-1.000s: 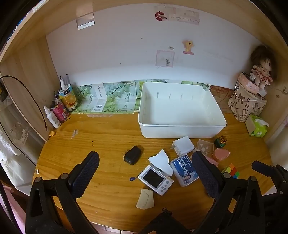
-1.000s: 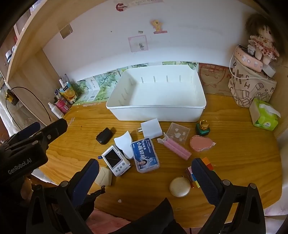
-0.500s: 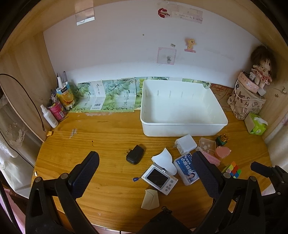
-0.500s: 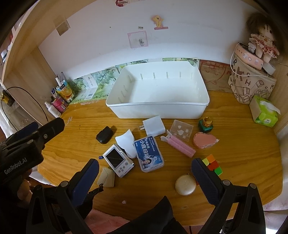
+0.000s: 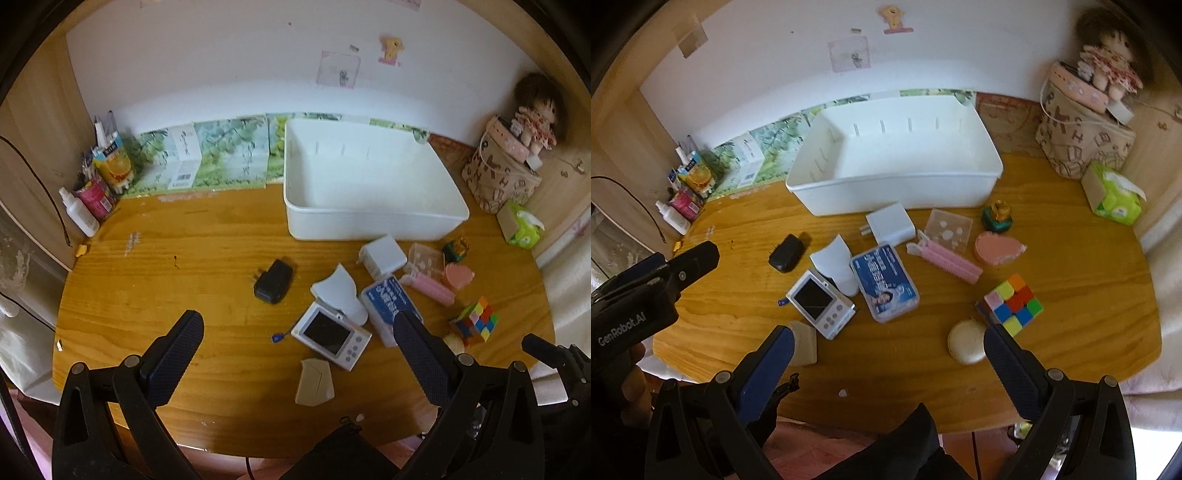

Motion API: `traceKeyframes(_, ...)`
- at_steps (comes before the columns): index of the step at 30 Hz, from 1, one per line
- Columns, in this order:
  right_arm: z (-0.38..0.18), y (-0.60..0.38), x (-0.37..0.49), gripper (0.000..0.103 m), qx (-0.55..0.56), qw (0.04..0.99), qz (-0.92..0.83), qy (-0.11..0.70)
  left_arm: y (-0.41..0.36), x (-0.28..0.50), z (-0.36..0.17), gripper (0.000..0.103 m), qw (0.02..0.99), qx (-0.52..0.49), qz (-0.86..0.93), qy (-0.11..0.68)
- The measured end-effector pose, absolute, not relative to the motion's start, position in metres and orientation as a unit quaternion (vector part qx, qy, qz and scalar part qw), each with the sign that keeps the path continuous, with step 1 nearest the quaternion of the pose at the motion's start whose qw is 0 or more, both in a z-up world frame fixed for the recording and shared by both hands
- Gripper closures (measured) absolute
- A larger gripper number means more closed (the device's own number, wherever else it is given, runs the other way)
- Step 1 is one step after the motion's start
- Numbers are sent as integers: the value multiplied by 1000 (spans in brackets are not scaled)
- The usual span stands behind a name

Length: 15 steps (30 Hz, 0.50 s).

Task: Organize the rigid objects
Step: 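Lower the left gripper toward the beige card while the right gripper approaches the gold compact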

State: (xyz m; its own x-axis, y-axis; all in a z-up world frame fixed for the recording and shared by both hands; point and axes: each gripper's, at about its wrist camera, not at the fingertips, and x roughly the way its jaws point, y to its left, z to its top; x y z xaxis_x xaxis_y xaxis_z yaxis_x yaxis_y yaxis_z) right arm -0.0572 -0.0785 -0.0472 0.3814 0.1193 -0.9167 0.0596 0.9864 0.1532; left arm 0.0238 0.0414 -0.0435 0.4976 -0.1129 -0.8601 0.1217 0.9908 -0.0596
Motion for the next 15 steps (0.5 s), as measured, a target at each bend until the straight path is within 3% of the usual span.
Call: traceKeyframes(15,-84,-83,-80,0,127,782,-15,610,36,25,-85,1,812,26,-88,576)
